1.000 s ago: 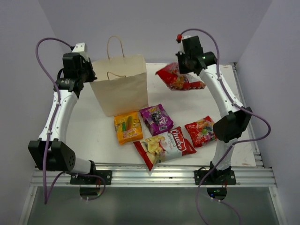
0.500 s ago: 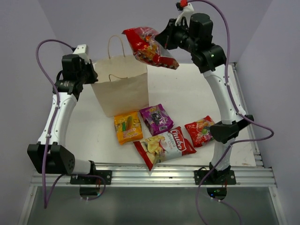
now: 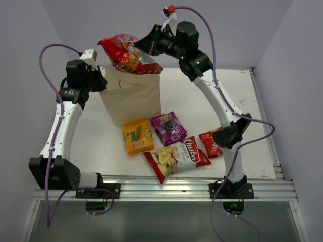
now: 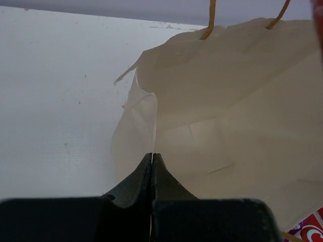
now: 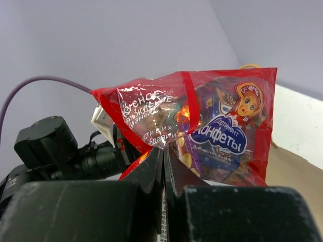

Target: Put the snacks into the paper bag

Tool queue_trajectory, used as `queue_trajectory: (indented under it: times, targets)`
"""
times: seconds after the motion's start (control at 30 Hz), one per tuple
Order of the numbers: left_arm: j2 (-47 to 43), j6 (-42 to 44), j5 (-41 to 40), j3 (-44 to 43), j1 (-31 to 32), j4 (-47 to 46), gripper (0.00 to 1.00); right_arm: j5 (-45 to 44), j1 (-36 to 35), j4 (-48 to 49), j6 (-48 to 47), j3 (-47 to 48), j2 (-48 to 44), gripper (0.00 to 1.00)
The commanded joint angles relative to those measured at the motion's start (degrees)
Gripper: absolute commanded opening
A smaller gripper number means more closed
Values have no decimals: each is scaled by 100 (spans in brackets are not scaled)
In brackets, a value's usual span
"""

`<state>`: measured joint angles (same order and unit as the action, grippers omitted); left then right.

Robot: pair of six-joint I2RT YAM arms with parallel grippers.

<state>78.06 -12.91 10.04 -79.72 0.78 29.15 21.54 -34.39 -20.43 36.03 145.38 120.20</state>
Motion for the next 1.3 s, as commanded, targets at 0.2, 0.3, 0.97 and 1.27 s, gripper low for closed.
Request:
queue_trajectory:
  times: [0.2, 0.3, 0.97, 1.27]
  targets:
    - [-239, -72, 156, 124, 2, -93, 0, 184, -305, 902, 152, 167, 56, 0]
    - [-221, -72, 138, 115, 2, -102, 0, -18, -349, 603, -201, -245, -58, 0]
    - [-28, -19, -143, -34, 2, -330, 0, -809, -551, -1024, -1871, -1310, -1217, 16]
    - [139, -1, -205, -43, 2, -506, 0, -1125, -586, -1315, -2161, -1635, -2044, 99]
